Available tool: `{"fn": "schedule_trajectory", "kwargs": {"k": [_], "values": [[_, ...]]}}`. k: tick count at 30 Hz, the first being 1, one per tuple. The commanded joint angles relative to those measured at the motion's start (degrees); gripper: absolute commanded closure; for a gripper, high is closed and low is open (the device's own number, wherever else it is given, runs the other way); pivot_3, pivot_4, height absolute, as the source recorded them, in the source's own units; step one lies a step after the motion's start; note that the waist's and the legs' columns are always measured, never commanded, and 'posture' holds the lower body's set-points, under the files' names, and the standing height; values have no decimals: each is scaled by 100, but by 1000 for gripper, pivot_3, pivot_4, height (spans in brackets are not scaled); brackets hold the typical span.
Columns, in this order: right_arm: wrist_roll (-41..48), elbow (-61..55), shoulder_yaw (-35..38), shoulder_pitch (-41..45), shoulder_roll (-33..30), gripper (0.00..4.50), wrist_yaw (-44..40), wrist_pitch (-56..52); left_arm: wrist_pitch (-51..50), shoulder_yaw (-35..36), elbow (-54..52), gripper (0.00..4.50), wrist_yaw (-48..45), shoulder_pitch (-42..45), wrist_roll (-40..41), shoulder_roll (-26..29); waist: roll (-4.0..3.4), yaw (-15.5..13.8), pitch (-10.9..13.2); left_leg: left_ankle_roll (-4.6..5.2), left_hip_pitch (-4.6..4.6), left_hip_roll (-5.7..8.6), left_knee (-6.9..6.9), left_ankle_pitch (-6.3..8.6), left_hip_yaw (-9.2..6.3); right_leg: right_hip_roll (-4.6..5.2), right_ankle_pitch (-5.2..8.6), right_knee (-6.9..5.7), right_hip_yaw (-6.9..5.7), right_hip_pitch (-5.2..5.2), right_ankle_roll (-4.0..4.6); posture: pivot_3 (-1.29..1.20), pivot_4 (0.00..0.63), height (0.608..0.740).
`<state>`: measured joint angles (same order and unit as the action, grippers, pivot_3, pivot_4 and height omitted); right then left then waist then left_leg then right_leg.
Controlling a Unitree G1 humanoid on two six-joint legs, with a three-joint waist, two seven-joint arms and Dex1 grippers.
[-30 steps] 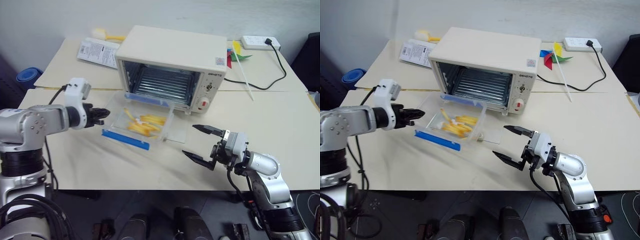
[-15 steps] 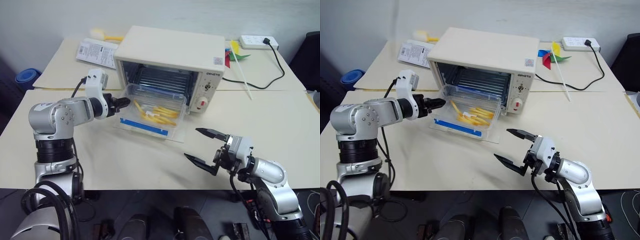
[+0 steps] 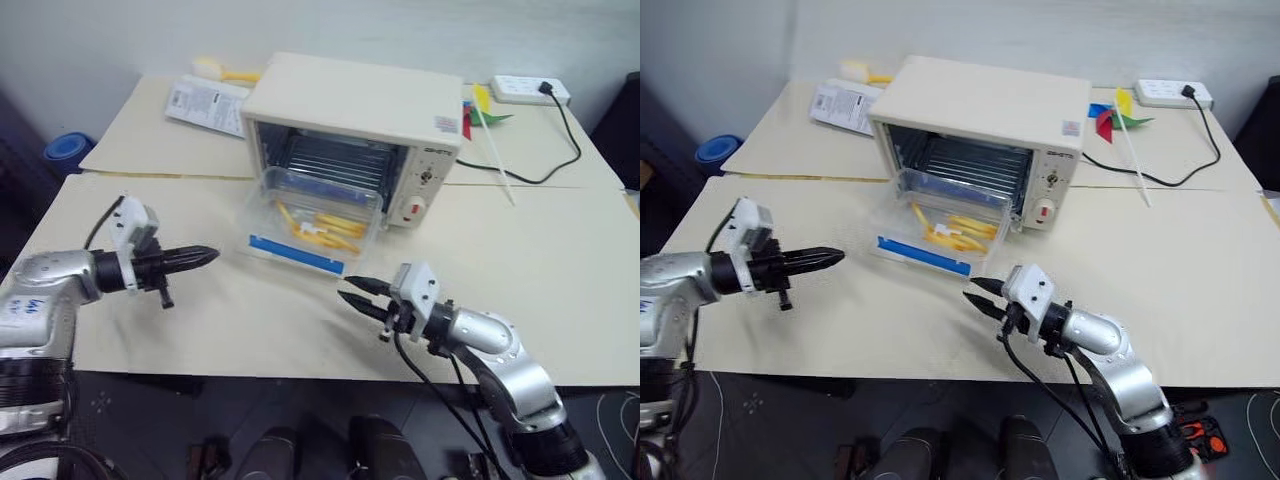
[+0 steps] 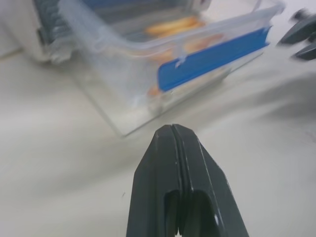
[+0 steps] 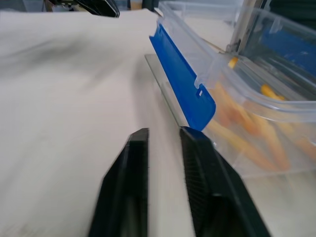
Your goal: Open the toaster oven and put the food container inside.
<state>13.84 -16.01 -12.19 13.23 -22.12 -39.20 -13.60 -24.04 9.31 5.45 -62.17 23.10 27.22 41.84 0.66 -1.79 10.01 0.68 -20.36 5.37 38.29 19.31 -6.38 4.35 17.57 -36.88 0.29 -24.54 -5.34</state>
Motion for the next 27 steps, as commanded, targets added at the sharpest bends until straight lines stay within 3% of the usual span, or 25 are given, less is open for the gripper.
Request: {"fn": "schedule_trajectory", "kwargs": {"k": [1, 8, 19, 25, 27], "values": [[-153, 330, 61, 317, 285, 4314, 266, 265, 307, -374, 170, 4500, 320, 438, -239, -497, 2, 9, 0, 2, -4, 2, 1, 0, 0, 1, -1, -2, 0, -3, -2, 0, 150, 740], [-743, 1795, 239, 1220, 435, 4314, 685, 1033, 904, -434, 1322, 4500, 1375, 1417, -710, -1467, 4, 183, -1, 3, -3, -3, -7, 2, 8, -7, -2, -12, 2, -20, -3, 0, 150, 740], [-1165, 4013, 704, 2544, 1034, 4314, 1769, 1964, 2204, -338, 3105, 4500, 2275, 2466, -1183, -2192, 5, 352, -2, -4, -9, -3, -5, -1, 26, -3, -2, -47, 3, -51, -3, 0, 150, 740], [-599, 2866, 808, 2005, 784, 4314, 975, 1403, 2227, -172, 2808, 4500, 1708, 2156, -933, -1868, 5, 401, -3, -4, -39, -6, -4, -1, 48, 3, -2, -77, 2, -97, -3, 0, 150, 740], [-261, 2084, 928, 1575, 496, 4361, 617, 1086, 2007, -47, 2380, 4120, 1097, 1790, -670, -1476, 4, 443, -3, -4, -40, -7, -3, -1, 48, 3, -2, -78, 3, -99, -3, 0, 150, 740]]}}
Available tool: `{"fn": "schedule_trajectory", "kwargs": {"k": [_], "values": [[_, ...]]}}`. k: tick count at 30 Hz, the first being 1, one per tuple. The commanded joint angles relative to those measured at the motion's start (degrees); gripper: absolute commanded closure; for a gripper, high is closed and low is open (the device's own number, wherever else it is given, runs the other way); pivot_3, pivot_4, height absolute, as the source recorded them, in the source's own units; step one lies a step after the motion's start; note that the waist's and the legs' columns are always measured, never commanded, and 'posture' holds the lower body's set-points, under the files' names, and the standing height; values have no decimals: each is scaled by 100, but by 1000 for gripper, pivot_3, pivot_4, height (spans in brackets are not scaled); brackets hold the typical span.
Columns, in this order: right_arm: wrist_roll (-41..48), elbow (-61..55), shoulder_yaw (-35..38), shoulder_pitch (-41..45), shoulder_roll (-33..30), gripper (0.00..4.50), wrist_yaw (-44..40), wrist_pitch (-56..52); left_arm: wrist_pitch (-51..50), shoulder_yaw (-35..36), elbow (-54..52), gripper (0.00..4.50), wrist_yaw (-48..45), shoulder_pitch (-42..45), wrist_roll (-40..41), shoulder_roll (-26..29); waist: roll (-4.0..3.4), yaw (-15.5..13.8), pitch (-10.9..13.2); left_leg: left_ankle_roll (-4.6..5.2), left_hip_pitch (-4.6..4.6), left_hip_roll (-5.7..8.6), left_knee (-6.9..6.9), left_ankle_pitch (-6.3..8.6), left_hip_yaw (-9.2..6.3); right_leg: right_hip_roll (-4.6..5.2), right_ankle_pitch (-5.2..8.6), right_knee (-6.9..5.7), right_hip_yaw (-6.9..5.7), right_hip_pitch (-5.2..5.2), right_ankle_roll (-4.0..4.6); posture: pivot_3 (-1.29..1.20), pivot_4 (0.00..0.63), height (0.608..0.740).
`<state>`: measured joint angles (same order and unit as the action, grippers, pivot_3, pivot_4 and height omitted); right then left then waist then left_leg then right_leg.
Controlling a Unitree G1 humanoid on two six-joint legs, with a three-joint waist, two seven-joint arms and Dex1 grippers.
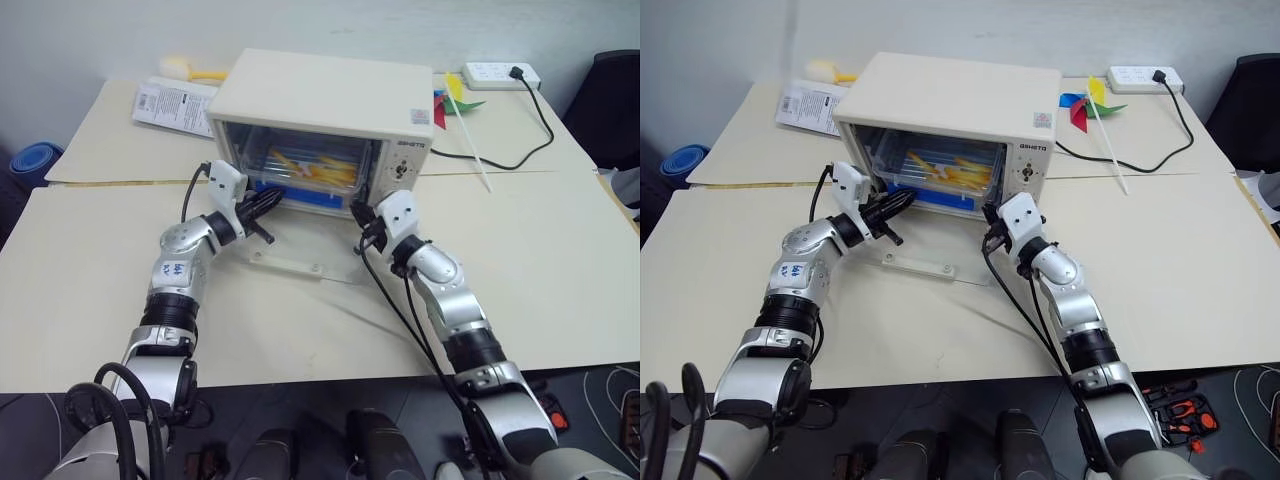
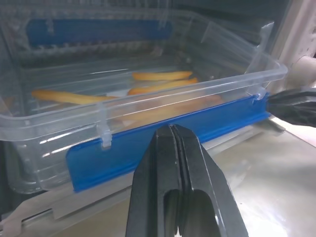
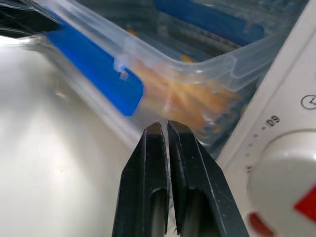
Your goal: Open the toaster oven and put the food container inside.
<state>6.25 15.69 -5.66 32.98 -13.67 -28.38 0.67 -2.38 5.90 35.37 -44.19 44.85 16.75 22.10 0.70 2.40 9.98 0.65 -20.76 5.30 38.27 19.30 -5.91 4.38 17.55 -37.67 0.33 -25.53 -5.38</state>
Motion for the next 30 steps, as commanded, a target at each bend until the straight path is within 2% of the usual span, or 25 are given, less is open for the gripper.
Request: {"fn": "schedule_trajectory", "kwargs": {"k": [1, 5, 7, 14, 18, 24, 27, 30], "values": [[633, -1388, 338, -618, -544, 4361, -642, -501, -222, 344, -827, 3886, -1030, -617, 476, 754, 0, 54, 0, 0, -2, -1, -3, 0, 0, 0, 0, 2, 1, -2, 0, 0, 150, 740], [592, -1761, 359, -1326, -1436, 4361, -1278, -737, -58, 584, -1423, 2741, -2356, -1657, 756, 1773, -1, 59, 1, 1, -4, -1, -4, 1, -1, 0, 0, 6, 0, -1, 0, 0, 150, 740], [566, -1683, 269, -1468, -1676, 4361, -1550, -768, -189, 894, -1535, 2130, -2784, -2022, 1069, 2138, -2, 33, 1, 1, -3, 0, 0, 1, 0, 1, 0, 21, 2, 1, 0, 0, 150, 740], [388, -1001, -204, -1212, -1348, 4361, -2004, -164, -370, 1466, -1587, 25, -3203, -2601, 1335, 2804, -2, -87, 1, 2, 2, -1, 5, 1, 3, 2, -1, 21, 5, 6, 3, 0, 150, 740], [590, -612, -203, -954, -795, 4361, -2066, 266, -967, 1754, -2103, 25, -3202, -2857, 1783, 2862, -2, -87, 2, 7, 1, -1, 1, 4, 2, 3, -1, 22, 3, 6, 3, 0, 150, 740], [1468, -694, 357, -706, -146, 4361, -2280, 986, -1307, 2144, -2610, 25, -2619, -3043, 2117, 2610, -3, -80, 2, 7, -2, -1, 5, 4, 0, 3, -1, 23, 1, 6, 3, 0, 150, 740], [1811, -860, 651, -476, -33, 4361, -2193, 997, -1186, 2218, -2852, 25, -2431, -3225, 2065, 2463, -4, -76, 2, 7, -1, -1, 6, 4, 0, 3, -1, 22, 1, 6, 3, 0, 150, 740], [2153, -1167, 902, -285, -145, 4361, -2101, 596, -806, 2127, -2926, 25, -2245, -3504, 1642, 2431, -4, -65, 2, 5, 2, -5, 2, 5, 0, 0, -1, 22, 1, 5, 4, 0, 150, 740]]}}
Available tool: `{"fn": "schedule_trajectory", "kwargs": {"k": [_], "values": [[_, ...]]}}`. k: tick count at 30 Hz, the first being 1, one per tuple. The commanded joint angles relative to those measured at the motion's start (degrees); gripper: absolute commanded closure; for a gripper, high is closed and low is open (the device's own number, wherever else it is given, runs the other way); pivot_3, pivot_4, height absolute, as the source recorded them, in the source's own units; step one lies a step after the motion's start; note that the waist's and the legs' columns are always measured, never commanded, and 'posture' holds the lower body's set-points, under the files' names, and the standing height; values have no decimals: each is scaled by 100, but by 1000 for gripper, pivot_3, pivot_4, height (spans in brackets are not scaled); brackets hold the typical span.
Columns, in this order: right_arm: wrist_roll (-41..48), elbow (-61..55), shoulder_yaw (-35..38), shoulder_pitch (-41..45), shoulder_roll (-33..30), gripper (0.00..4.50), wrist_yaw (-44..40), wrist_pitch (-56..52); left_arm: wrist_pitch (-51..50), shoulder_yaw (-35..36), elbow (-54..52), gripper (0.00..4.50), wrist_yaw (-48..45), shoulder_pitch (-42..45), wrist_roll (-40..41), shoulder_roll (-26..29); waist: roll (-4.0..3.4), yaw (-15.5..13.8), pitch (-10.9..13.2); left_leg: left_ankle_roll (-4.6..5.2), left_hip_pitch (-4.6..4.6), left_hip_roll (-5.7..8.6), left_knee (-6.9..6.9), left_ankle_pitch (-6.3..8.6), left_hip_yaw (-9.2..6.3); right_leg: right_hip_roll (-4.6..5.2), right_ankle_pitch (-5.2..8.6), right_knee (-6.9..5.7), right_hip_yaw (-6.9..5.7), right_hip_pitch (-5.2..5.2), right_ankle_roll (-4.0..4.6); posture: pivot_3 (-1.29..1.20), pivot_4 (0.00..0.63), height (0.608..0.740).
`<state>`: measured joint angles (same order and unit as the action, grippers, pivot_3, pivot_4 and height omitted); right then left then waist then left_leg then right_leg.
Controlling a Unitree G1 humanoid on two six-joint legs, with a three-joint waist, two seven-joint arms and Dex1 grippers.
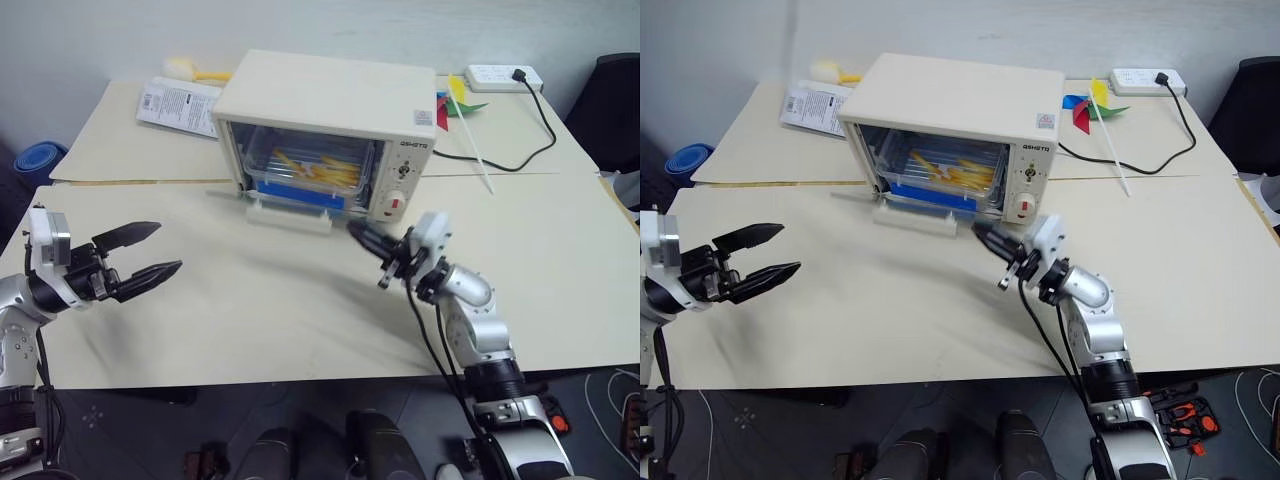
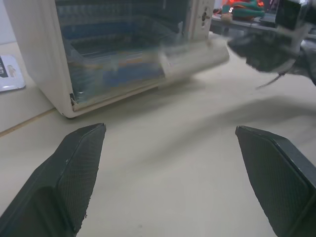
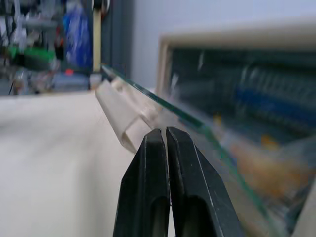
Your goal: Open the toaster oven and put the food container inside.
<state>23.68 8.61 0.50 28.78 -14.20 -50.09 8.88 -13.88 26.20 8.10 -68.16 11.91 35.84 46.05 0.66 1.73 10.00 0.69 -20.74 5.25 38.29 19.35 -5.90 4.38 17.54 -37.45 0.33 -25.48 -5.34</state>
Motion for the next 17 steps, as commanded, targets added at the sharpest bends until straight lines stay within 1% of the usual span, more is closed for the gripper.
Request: {"fn": "schedule_trajectory", "kwargs": {"k": [1, 3, 4, 5, 8, 10, 13, 16, 17], "values": [[467, -557, 327, 152, -179, 4361, 52, -350, 499, 55, -195, 25, 150, -288, -379, 34, -1, -3, 0, -1, 1, -2, -2, 1, 0, -2, 0, 1, 0, 0, 0, 0, 150, 740], [571, -825, 301, -44, -638, 4361, -390, -695, 774, -30, -214, 25, 118, -541, -600, 36, -1, -15, 0, -1, 2, -1, -4, 1, 0, -1, 0, 1, 0, 0, 0, 0, 150, 740], [571, -901, 277, -115, -795, 3968, -525, -779, 868, -60, -213, 0, 107, -615, -666, 37, -1, -20, 0, -1, 2, 1, -5, 1, 1, 1, 0, 3, 1, 1, 1, 0, 150, 740], [519, -956, 233, -292, -1078, 3737, -798, -813, 987, -93, -223, 0, 142, -754, -783, 20, 0, -27, 0, 2, 2, 2, -6, 2, 1, 2, 0, 5, 1, 1, 1, 0, 150, 740], [166, -855, 154, -817, -1793, 2761, -1541, -368, 1281, -168, -302, 0, 370, -1127, -1132, -19, 0, -80, 0, 9, 0, 4, -5, 6, 1, 5, 0, 16, 2, 6, 1, 0, 150, 740], [255, -803, 276, -1125, -2042, 2127, -1749, -431, 1250, -103, -508, 0, 502, -1344, -1127, -29, 1, -118, 0, 11, -1, 4, -5, 7, 6, 5, 0, 22, 4, 8, 1, 0, 150, 740], [273, -545, 433, -1433, -2186, 1074, -1877, -370, 1158, -2, -835, 0, 622, -1651, -962, -115, 1, -123, 0, 11, 1, 0, -2, 7, 13, 4, 0, 17, 10, 8, 0, 0, 150, 740], [84, -257, 439, -1565, -2256, 68, -2050, 10, 1237, -11, -1051, 0, 750, -1873, -984, -225, -2, -134, 1, 11, 20, -3, -6, 7, 16, 2, 0, 14, 12, 23, 1, 0, 150, 740], [53, -211, 429, -1563, -2266, 23, -2086, 76, 1230, -24, -1094, 0, 772, -1904, -976, -243, -2, -134, 1, 11, 28, -2, -8, 7, 16, 2, 0, 15, 12, 31, 1, 0, 150, 740]]}}
